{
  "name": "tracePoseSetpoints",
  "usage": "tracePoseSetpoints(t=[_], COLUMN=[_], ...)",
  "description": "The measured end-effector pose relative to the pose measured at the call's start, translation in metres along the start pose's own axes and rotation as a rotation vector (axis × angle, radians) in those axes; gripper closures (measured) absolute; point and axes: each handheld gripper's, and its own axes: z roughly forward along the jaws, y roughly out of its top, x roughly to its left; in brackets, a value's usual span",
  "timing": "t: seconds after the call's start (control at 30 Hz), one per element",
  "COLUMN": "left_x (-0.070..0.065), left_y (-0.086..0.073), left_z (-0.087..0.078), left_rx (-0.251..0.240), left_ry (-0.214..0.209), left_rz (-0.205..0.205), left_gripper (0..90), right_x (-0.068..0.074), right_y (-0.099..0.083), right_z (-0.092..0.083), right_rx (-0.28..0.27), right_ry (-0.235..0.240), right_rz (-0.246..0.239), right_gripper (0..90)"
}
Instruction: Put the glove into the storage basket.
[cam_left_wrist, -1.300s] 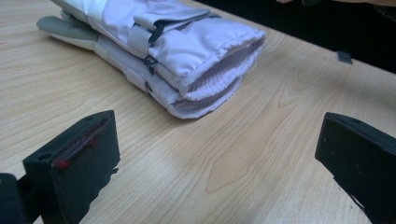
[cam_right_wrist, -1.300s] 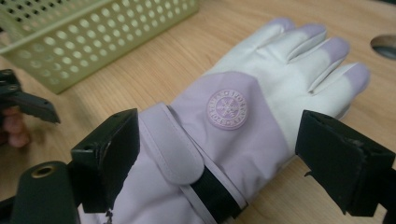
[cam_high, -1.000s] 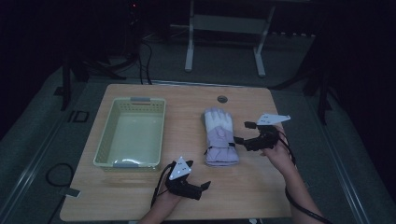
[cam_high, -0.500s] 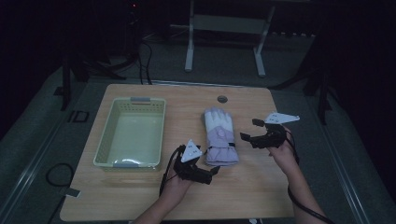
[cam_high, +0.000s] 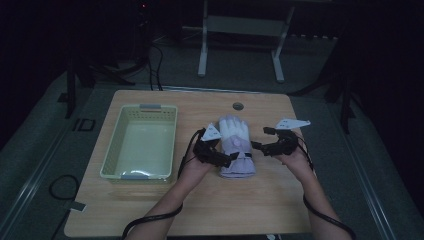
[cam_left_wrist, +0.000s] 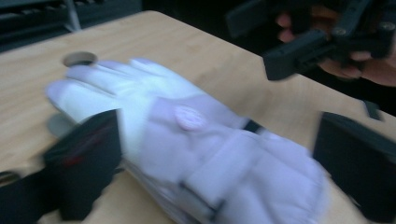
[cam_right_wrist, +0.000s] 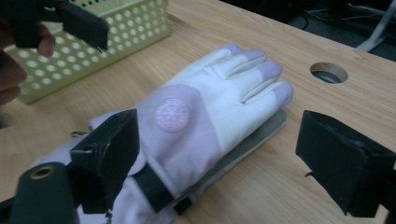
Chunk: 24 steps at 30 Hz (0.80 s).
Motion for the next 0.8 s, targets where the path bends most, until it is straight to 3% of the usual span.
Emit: tracePoseSetpoints(t=[0.03, 0.07, 0.13, 0.2, 0.23, 0.27, 0.4, 0.5, 0.63, 0.7, 0.8], left_x=[0.000, 0.009, 0.017, 0.024, 0.027, 0.027, 0.025, 0.026, 0.028, 0.032, 0.036], left_y=[0.000, 0.001, 0.001, 0.000, -0.002, -0.003, -0.009, -0.014, -0.020, -0.026, -0.028], left_z=[0.000, 0.007, 0.013, 0.020, 0.026, 0.028, 0.046, 0.050, 0.055, 0.060, 0.062], left_rx=[0.000, 0.014, 0.035, 0.052, 0.075, 0.082, 0.206, 0.241, 0.276, 0.297, 0.307], left_ry=[0.000, 0.035, 0.056, 0.059, 0.080, 0.094, 0.150, 0.134, 0.137, 0.113, 0.093], left_rz=[0.000, -0.038, -0.068, -0.110, -0.130, -0.125, -0.116, -0.164, -0.194, -0.241, -0.260], left_gripper=[11.4, 11.4, 14.8, 14.9, 15.0, 15.6, 22.5, 23.9, 24.0, 24.1, 24.6], right_x=[0.000, -0.002, -0.007, -0.008, -0.008, -0.007, -0.003, 0.001, 0.002, -0.001, -0.004], right_y=[0.000, 0.000, -0.002, -0.004, -0.005, -0.007, -0.014, -0.020, -0.027, -0.033, -0.037], right_z=[0.000, 0.003, 0.011, 0.018, 0.021, 0.026, 0.040, 0.048, 0.056, 0.063, 0.066], right_rx=[0.000, 0.005, 0.011, 0.019, 0.026, 0.033, 0.072, 0.121, 0.164, 0.203, 0.212], right_ry=[0.000, -0.015, -0.015, -0.022, -0.015, -0.023, -0.020, -0.028, -0.033, -0.019, 0.009], right_rz=[0.000, -0.005, 0.006, 0.004, 0.009, 0.011, 0.010, -0.004, -0.006, 0.048, 0.094], right_gripper=[14.9, 17.2, 22.6, 22.6, 22.6, 22.7, 22.6, 22.7, 22.5, 22.3, 24.0])
